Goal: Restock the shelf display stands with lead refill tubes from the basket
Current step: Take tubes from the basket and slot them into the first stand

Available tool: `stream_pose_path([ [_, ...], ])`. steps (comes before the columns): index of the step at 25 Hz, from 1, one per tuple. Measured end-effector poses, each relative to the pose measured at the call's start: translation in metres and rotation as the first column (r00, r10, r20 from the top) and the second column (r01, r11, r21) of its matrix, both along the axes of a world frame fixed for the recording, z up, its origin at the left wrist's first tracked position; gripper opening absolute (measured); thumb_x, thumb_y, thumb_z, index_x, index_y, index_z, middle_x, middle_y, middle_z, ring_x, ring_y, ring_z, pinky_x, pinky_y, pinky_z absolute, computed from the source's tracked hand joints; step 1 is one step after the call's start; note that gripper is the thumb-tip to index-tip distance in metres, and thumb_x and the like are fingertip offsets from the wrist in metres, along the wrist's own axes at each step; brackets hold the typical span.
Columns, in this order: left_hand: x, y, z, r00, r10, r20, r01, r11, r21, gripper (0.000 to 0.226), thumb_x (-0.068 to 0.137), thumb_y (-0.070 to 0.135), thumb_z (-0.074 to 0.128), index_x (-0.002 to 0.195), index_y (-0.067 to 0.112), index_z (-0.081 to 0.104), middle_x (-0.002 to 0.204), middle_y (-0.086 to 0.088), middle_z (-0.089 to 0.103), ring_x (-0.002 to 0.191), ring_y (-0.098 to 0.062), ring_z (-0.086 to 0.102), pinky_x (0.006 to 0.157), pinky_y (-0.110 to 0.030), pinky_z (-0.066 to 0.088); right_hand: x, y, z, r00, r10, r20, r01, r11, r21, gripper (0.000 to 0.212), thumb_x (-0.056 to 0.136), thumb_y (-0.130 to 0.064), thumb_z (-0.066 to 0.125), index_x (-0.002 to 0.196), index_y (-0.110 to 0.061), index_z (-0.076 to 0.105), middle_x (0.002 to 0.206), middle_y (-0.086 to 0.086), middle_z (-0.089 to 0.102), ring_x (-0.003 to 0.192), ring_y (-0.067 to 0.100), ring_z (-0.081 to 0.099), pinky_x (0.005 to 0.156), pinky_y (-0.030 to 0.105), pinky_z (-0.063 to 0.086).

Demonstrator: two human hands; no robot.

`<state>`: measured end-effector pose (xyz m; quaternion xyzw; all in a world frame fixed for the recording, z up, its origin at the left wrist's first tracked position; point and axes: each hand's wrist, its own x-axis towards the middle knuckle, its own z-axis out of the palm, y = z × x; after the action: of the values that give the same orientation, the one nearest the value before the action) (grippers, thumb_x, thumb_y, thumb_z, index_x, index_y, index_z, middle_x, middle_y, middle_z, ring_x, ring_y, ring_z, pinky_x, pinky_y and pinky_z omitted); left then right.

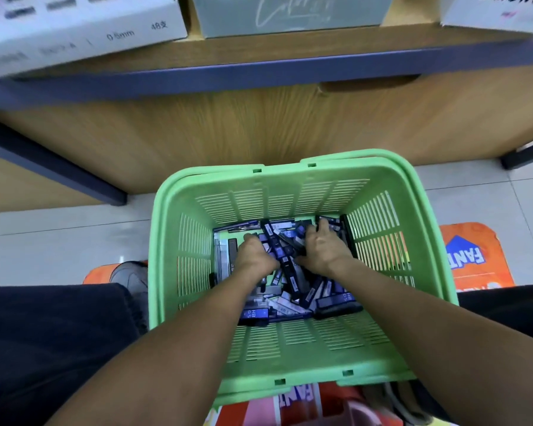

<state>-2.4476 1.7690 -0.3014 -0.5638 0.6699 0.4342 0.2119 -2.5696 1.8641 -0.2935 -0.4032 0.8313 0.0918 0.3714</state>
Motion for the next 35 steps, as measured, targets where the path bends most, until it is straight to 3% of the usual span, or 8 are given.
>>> stream_pose_path([
  [4,-0.003,0.008,-0.004,0.951,0.303,-0.058,-0.295,0.948,0.119,0.029,0.078,0.011,0.079,0.094,0.009,0.056,0.095,-0.008,0.064,0.080,-0.016,0.061,0.074,-0.032,0.058,0.006,0.003,-0.005,0.976,-0.196,0.092,0.197,0.980,0.001,0.074,0.088,-0.042,0.075,0.141,-0.005,0.040,0.146,0.018,0.034,0.129,0.035,0.049,0.103,0.037,0.044],
  [8,-0.008,0.011,0.007,0.888,0.455,-0.060,-0.414,0.851,0.322,0.047,0.081,0.028,0.077,0.112,0.010,0.047,0.110,-0.002,0.055,0.094,-0.019,0.054,0.086,-0.035,0.048,0.006,-0.001,-0.008,0.900,-0.396,0.183,0.397,0.917,0.037,0.063,0.090,-0.031,0.074,0.136,-0.004,0.042,0.133,0.016,0.053,0.119,0.032,0.057,0.081,0.031,0.046],
  [14,-0.020,0.010,0.013,0.953,0.300,-0.042,-0.264,0.888,0.376,0.069,0.080,0.051,0.076,0.128,0.011,0.047,0.111,-0.005,0.059,0.098,-0.021,0.059,0.083,-0.032,0.050,0.014,0.003,-0.005,0.530,-0.653,0.541,0.731,0.675,0.099,0.029,0.082,0.004,0.068,0.110,-0.002,0.063,0.102,0.019,0.073,0.097,0.032,0.071,0.092,0.049,0.058],
  [20,-0.011,0.021,-0.006,0.785,0.617,-0.064,-0.547,0.738,0.396,0.062,0.071,0.050,0.086,0.109,0.013,0.054,0.117,-0.007,0.067,0.087,-0.020,0.061,0.074,-0.029,0.046,0.022,0.006,0.001,0.144,-0.651,0.745,0.811,0.510,0.288,0.037,0.088,0.020,0.050,0.109,-0.005,0.069,0.107,0.013,0.075,0.105,0.025,0.068,0.077,0.027,0.054],
  [23,-0.008,0.024,-0.011,0.741,0.668,-0.069,-0.585,0.693,0.422,0.089,0.064,0.051,0.090,0.132,0.007,0.053,0.132,-0.010,0.061,0.114,-0.028,0.058,0.092,-0.035,0.047,0.014,0.015,-0.001,-0.006,-0.619,0.785,0.808,0.460,0.369,0.039,0.091,0.019,0.052,0.111,-0.007,0.072,0.108,0.006,0.077,0.106,0.018,0.068,0.090,0.027,0.055],
  [27,-0.004,0.020,-0.009,0.745,0.660,-0.098,-0.561,0.699,0.444,0.100,0.055,0.050,0.094,0.136,0.007,0.052,0.131,-0.009,0.063,0.122,-0.031,0.059,0.104,-0.044,0.047,0.009,0.014,-0.004,0.074,-0.631,0.772,0.787,0.512,0.344,0.040,0.091,0.015,0.058,0.121,-0.009,0.069,0.120,0.007,0.072,0.112,0.019,0.064,0.109,0.042,0.047],
  [31,0.009,0.014,-0.003,0.778,0.623,-0.082,-0.477,0.671,0.569,0.062,0.065,0.016,0.091,0.117,0.002,0.061,0.089,-0.012,0.078,0.080,-0.022,0.076,0.070,-0.038,0.062,0.007,0.016,-0.002,0.013,-0.651,0.759,0.814,0.448,0.370,0.027,0.092,0.019,0.050,0.108,-0.001,0.055,0.105,0.026,0.073,0.093,0.031,0.075,0.079,0.040,0.063],
  [35,0.019,0.009,0.007,0.788,0.609,-0.094,-0.467,0.689,0.554,0.050,0.064,0.004,0.082,0.110,-0.001,0.063,0.087,-0.014,0.073,0.069,-0.022,0.071,0.076,-0.036,0.059,-0.003,0.009,0.012,0.274,-0.670,0.690,0.813,0.544,0.205,0.029,0.090,0.019,0.049,0.114,0.003,0.054,0.091,0.025,0.074,0.074,0.031,0.075,0.063,0.035,0.060],
])
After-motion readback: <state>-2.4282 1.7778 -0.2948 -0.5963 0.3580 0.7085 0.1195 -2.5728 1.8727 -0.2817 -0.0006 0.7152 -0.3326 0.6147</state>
